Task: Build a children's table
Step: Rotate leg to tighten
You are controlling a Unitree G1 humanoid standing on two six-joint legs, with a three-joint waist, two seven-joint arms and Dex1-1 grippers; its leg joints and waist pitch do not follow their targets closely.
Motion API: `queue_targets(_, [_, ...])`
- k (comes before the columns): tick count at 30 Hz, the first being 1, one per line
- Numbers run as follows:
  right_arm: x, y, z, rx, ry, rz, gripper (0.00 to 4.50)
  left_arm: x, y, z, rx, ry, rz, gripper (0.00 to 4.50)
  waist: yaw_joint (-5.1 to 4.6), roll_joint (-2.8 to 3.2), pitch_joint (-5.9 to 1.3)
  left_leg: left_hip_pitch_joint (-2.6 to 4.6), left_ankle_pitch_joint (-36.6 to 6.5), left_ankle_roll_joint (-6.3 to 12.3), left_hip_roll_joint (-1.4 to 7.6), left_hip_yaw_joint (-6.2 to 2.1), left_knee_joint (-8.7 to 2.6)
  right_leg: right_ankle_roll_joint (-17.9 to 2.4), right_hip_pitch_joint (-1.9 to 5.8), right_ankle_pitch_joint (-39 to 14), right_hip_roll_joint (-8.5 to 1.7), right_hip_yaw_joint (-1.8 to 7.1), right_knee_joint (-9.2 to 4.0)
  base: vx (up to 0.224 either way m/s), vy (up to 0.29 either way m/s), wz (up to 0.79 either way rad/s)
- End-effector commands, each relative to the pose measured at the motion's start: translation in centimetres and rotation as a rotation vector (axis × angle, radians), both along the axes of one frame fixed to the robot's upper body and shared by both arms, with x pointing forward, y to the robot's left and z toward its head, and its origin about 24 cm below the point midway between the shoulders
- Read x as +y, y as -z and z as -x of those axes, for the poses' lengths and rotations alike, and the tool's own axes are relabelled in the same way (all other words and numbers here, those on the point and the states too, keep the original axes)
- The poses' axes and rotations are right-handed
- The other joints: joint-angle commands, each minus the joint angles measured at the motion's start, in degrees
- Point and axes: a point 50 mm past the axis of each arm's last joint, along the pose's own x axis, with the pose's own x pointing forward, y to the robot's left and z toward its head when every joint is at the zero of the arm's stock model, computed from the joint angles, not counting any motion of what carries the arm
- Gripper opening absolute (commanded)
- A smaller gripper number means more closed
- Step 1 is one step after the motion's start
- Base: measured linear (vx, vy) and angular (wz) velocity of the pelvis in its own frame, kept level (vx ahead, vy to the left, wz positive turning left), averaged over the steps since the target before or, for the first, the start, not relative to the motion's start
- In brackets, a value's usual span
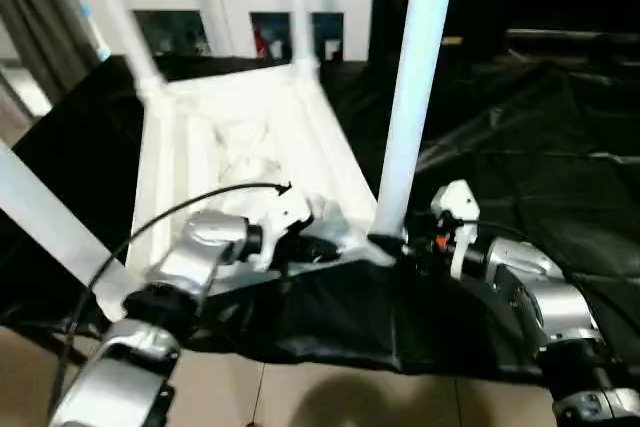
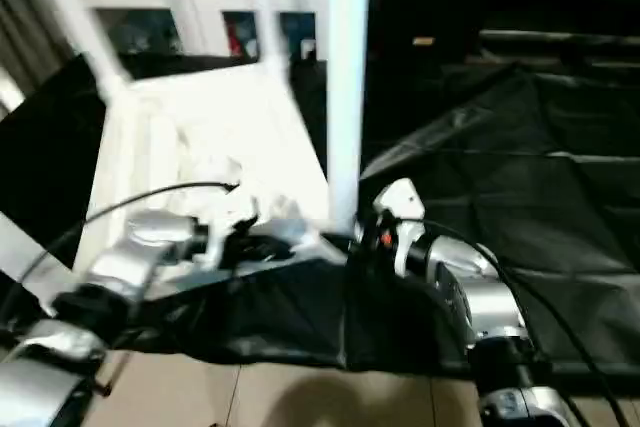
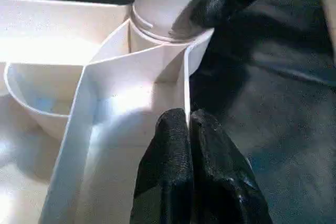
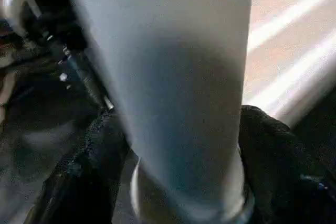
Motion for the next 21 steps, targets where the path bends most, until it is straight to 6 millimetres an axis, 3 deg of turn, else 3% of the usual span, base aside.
queue_targets(1, [0.2,0.2,0.7,0.029,-0.096,0.011,3.21,-0.4,0.4,1.1,0.053,0.115,-0.021,0.00,0.09,-0.91,-3.75,1.39,-6.4,7.26,2.20,-0.53,-2.76,-16.7,2.53,1.0,-2.58,1.38,-1.87,0.000,0.000,0.00])
queue_targets(4, [-0.3,0.0,0.7,0.031,-0.117,0.027,3.21,0.1,0.2,1.2,0.063,0.128,-0.027,0.00,0.49,-0.94,-3.44,1.50,-8.3,6.24,2.39,-0.54,-3.05,-16.1,2.44,-2.4,-2.64,1.47,-2.12,0.000,0.000,0.00])
queue_targets(6, [-0.5,0.0,0.7,0.030,-0.122,0.033,3.21,0.2,0.2,1.2,0.065,0.131,-0.025,0.00,0.36,-1.15,-3.14,1.53,-11.4,4.09,2.37,-0.65,-3.45,-14.9,2.44,-7.4,-2.81,1.63,-2.61,0.000,0.000,0.00])
queue_targets(8, [-0.5,-0.1,0.7,0.033,-0.133,0.038,3.05,0.2,0.1,1.2,0.067,0.131,-0.023,0.00,0.25,-1.23,-3.03,1.56,-11.9,3.45,2.35,-0.64,-3.54,-14.4,2.38,-8.8,-2.80,1.71,-2.78,0.000,0.000,0.00])
queue_targets(11, [-0.4,0.0,0.8,0.052,-0.147,0.026,3.05,0.2,0.0,1.2,0.063,0.125,-0.021,0.00,0.13,-1.42,-3.00,1.43,-11.8,3.16,2.26,-0.65,-3.47,-14.2,2.46,-9.1,-2.84,1.81,-2.78,0.000,0.000,0.00])
queue_targets(16, [-0.1,0.7,1.0,0.070,-0.079,0.023,2.64,-0.5,0.1,0.3,0.014,0.007,0.001,0.00,0.25,-1.62,-3.09,1.42,-9.7,4.03,2.24,-0.59,-3.22,-14.4,2.42,-6.7,-2.81,1.82,-2.55,0.000,0.000,0.00])
queue_targets(20, [-0.1,2.0,0.2,0.078,0.140,0.060,2.55,-1.4,-0.1,-1.4,-0.046,-0.190,0.027,0.00,0.01,-1.90,-2.46,1.74,-15.2,1.50,2.03,-0.66,-3.57,-12.5,1.82,-16.6,-2.93,2.03,-3.67,0.000,0.000,0.00])
queue_targets(21, [0.0,2.5,0.1,0.083,0.193,0.068,2.53,-1.7,-0.1,-1.8,-0.060,-0.235,0.032,0.00,-0.14,-1.89,-2.26,1.89,-17.4,0.29,1.98,-0.88,-3.84,-11.3,1.77,-20.9,-3.09,2.09,-4.07,0.000,0.000,0.00])
